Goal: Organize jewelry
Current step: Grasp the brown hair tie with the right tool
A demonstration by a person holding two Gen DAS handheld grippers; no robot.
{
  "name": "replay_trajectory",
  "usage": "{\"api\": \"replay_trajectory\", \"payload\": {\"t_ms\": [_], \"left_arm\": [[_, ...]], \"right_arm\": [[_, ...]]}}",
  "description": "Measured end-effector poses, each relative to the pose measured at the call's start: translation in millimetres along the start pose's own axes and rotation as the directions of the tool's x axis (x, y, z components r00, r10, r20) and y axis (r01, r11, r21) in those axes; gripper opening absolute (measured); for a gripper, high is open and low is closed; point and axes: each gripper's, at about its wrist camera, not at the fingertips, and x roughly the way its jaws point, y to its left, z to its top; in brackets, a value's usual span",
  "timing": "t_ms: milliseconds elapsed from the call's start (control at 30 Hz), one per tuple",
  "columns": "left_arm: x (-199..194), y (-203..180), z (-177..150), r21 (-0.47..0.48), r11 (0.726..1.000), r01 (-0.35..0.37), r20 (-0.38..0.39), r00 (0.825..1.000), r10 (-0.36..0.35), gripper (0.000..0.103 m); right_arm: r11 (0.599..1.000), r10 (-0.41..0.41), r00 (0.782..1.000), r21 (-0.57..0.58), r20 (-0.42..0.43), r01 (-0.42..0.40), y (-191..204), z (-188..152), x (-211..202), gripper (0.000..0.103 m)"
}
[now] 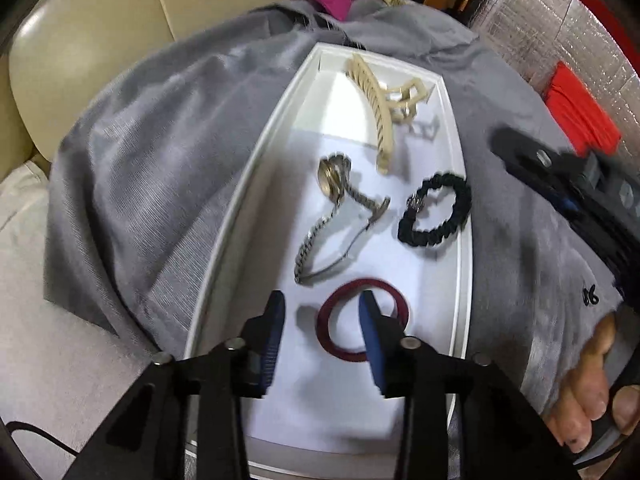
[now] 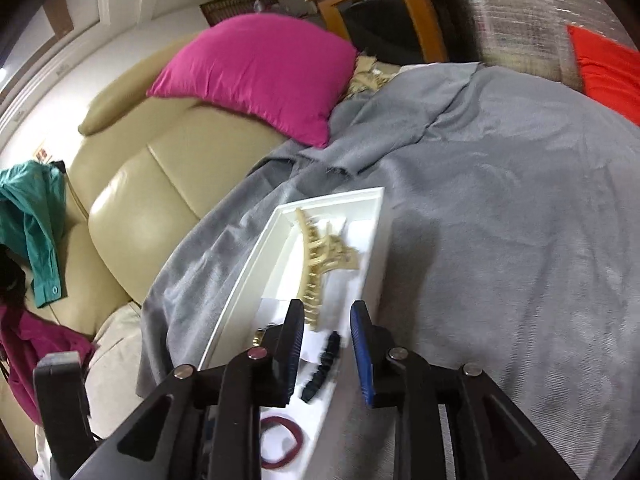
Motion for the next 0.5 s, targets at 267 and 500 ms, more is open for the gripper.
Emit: {"api": "replay_trajectory", "payload": {"t_ms": [267,500], "left_arm": [[-27,-29,0,0.096,0.995,0.002,0.132,0.991,-0.015,0.045],[-51,-100,-20,0.3,0.951,0.079,0.208,0.967,-0.146,0.046]], "right_arm": [[0.992,-0.106,0.993,0.079,0.055,0.102,-76,-13,-78,0.026],[0.956,-0.227,0.971,0.205,0.076,0.207,-169,-45,-169,0.026]]}}
